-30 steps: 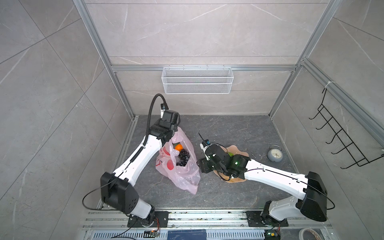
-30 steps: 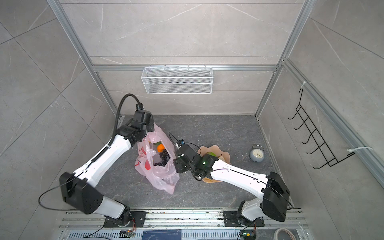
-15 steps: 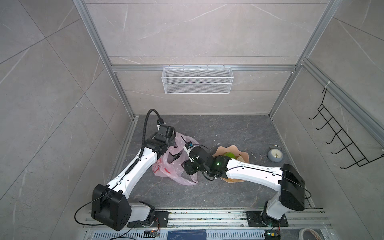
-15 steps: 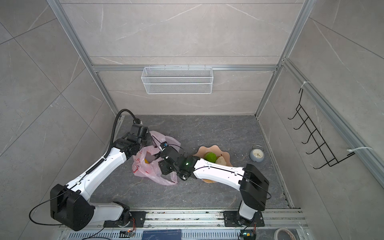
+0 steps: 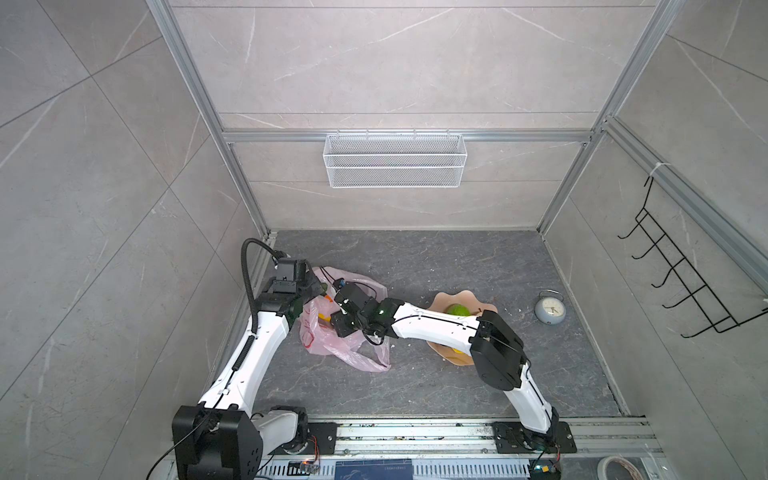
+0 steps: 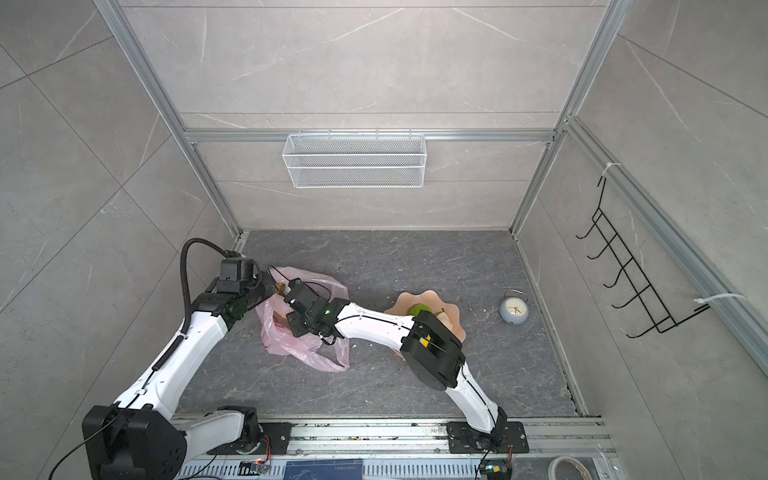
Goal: Take the fake fruits out of the plastic bag
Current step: 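Lower the bag with the left gripper while moving the right gripper into the bag opening, then reach into the bag with the right gripper and close on the orange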
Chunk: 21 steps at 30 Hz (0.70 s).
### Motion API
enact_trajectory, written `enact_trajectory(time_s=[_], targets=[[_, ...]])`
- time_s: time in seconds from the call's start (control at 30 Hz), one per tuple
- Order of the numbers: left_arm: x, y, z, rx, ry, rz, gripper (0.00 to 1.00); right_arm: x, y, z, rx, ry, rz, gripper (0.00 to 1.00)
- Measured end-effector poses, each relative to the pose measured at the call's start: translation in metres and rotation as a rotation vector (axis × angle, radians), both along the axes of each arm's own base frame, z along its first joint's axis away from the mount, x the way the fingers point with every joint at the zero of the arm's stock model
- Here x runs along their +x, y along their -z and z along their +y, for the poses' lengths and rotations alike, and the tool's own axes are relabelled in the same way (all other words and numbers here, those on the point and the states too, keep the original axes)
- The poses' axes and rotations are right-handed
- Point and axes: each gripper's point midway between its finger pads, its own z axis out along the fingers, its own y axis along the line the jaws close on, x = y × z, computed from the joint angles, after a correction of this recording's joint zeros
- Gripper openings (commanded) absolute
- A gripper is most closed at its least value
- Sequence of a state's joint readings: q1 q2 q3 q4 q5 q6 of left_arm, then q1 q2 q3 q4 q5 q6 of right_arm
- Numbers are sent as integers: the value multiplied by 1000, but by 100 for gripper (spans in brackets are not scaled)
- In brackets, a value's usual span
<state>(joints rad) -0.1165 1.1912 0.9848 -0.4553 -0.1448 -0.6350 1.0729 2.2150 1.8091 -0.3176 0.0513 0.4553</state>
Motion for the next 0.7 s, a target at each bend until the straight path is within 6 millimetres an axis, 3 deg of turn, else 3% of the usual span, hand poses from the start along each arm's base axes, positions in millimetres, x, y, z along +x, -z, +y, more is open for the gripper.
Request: enact_trajectory(time_s=[0.17,0.33,0.5,0.7], targets=[[-11,6,12,-29,-65,-7,0,-12,36,-13,-71,-14,37,49],[-31,16,38,-44,-172,-11,0,-48,81,-48,-177,-40,96,49],[-41,30,58,-63,-263,12,0,-62,83,-53,-156,-41,105,48],[-44,48,66,-84,-310,63,0,-69,82,-64,-147,-35,95,48]])
